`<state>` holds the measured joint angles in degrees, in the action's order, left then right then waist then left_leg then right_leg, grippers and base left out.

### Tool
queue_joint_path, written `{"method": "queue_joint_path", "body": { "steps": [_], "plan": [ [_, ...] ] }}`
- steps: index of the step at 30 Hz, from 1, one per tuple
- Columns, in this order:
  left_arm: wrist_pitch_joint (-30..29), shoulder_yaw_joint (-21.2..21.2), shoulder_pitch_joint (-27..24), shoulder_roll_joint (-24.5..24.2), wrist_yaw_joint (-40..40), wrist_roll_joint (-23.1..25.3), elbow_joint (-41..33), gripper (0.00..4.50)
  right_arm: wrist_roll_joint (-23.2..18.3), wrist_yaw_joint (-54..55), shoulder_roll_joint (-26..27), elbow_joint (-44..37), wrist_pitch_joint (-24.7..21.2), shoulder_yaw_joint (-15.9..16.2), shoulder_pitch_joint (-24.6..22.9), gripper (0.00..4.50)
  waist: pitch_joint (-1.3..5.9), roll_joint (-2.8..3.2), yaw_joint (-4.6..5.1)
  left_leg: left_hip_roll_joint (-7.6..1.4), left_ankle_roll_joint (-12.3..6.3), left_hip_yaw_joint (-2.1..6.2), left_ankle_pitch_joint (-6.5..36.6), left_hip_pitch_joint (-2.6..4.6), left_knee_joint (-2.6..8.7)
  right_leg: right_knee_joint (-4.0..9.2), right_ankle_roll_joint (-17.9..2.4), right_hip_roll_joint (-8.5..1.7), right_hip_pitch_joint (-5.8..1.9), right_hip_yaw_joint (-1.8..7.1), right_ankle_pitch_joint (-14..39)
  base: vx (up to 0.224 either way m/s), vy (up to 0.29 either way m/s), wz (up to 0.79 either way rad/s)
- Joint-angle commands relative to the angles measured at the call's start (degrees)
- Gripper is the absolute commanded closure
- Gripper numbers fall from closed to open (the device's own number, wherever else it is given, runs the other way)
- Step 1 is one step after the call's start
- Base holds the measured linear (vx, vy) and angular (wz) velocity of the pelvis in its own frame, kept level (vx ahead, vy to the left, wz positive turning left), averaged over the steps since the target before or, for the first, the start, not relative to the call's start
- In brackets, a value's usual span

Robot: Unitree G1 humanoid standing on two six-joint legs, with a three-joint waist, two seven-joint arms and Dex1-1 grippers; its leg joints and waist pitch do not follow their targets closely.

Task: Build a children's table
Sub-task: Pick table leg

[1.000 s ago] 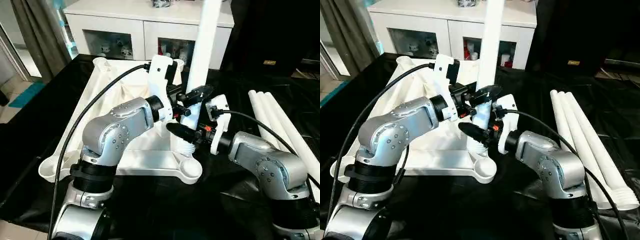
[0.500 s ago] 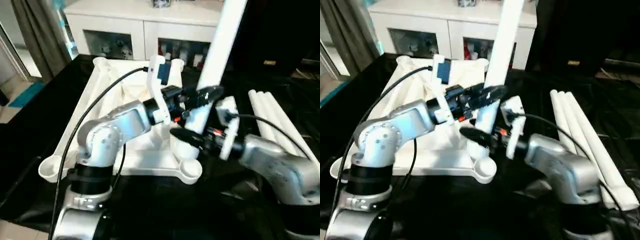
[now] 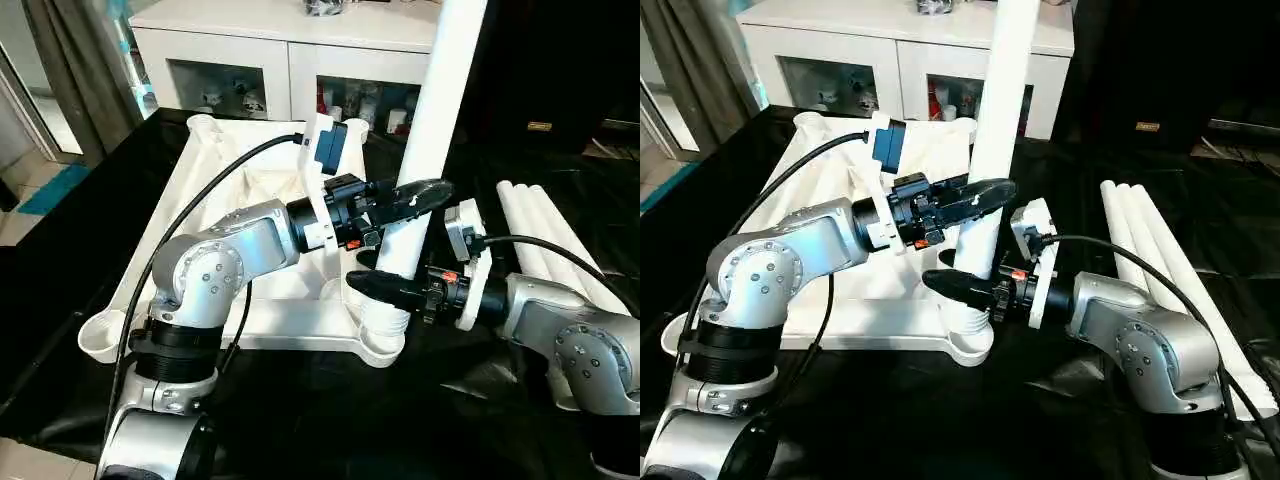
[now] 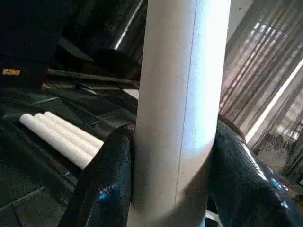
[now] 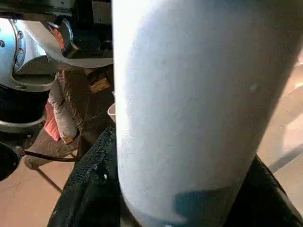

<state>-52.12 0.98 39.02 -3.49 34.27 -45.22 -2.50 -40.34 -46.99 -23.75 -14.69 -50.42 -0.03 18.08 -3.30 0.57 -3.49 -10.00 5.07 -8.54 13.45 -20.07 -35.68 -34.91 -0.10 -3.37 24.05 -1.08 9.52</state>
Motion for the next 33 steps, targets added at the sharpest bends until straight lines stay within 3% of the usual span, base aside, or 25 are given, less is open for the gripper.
{"method": "queue_joint_path", "body": {
  "steps": [1,2,9,13,18,20,21,24,26,33],
  "plan": [
    [0.4,-1.3,1.5,0.5,-2.1,0.6,1.8,2.53,0.0,0.6,-0.2,-1.6,0.9,0.1,1.5,2.51,3.93,-1.34,-0.23,-1.26,-3.92,-0.29,-0.6,-0.9,3.85,3.68,-11.5,-2.94,-4.19,1.67,11.7,0.0,0.0,0.0],
    [0.6,-1.6,1.6,0.5,-2.0,0.4,2.0,2.53,-0.3,0.8,0.0,-1.6,0.7,-0.1,1.6,1.95,3.93,-1.33,-0.24,-1.23,-3.99,-0.29,-0.7,-0.95,3.83,3.66,-11.5,-2.93,-4.2,1.67,11.5,0.0,0.0,0.0],
    [1.8,-2.8,0.9,0.2,0.1,-0.7,2.4,2.61,-2.4,2.6,0.5,-0.1,-1.2,-3.0,2.9,1.39,4.0,-1.55,-0.2,-1.27,-4.32,-0.33,-1.4,-0.84,3.8,3.57,-11.4,-2.9,-4.11,1.65,11.1,0.0,0.0,0.0],
    [2.0,-2.8,0.3,-0.9,2.7,-1.5,1.9,2.63,-5.4,1.6,-0.5,1.4,-3.0,-5.6,4.0,1.36,4.01,-1.69,-0.21,-1.25,-4.81,-0.37,-1.7,-0.83,3.81,3.41,-12.1,-2.89,-4.17,1.62,9.8,0.0,0.0,0.0],
    [2.4,-3.1,0.4,-1.1,3.3,-1.7,2.1,2.63,-6.7,1.5,-1.1,2.0,-4.2,-6.3,4.8,1.36,4.01,-1.94,-0.23,-1.23,-4.6,-0.44,-1.4,-0.9,3.78,3.5,-12.0,-2.95,-4.28,1.62,10.8,0.0,0.0,0.0],
    [2.4,-3.3,0.4,-1.1,3.8,-1.9,2.0,2.63,-7.2,1.2,-1.5,2.1,-4.7,-6.3,4.9,1.36,4.01,-1.79,-0.28,-1.28,-4.61,-0.41,-1.6,-0.84,3.78,3.48,-12.0,-2.96,-4.22,1.62,10.7,0.0,0.0,0.0],
    [2.4,-3.2,0.4,-1.0,4.1,-2.1,1.8,2.63,-7.5,0.9,-1.8,2.2,-5.1,-6.0,4.9,1.64,4.01,-1.99,-0.23,-1.26,-4.59,-0.45,-1.6,-0.88,3.76,3.49,-11.9,-2.91,-4.27,1.62,10.7,0.0,0.0,0.0],
    [2.6,-3.0,0.3,-0.9,4.7,-2.5,1.4,2.63,-8.0,-0.1,-2.6,2.1,-6.2,-5.2,4.8,1.75,4.05,-2.03,-0.29,-1.25,-4.89,-0.43,-2.0,-0.89,3.72,3.38,-11.9,-2.94,-4.31,1.63,10.2,0.0,0.0,0.0],
    [2.6,-3.0,0.3,-0.8,4.9,-2.7,1.3,2.63,-8.0,-0.3,-2.7,2.1,-6.6,-4.8,4.8,2.09,4.02,-2.06,-0.27,-1.3,-4.84,-0.44,-1.9,-0.89,3.73,3.43,-12.0,-2.98,-4.23,1.61,10.4,0.0,0.0,0.0],
    [2.0,-1.9,0.1,-0.6,6.4,-3.1,0.5,2.63,-7.8,-0.8,-3.7,2.5,-7.0,-3.5,4.6,2.14,4.11,-2.24,-0.32,-1.37,-4.76,-0.44,-2.1,-0.78,3.7,3.32,-12.2,-3.0,-4.24,1.64,9.7,0.0,0.0,0.0]
  ]
}}
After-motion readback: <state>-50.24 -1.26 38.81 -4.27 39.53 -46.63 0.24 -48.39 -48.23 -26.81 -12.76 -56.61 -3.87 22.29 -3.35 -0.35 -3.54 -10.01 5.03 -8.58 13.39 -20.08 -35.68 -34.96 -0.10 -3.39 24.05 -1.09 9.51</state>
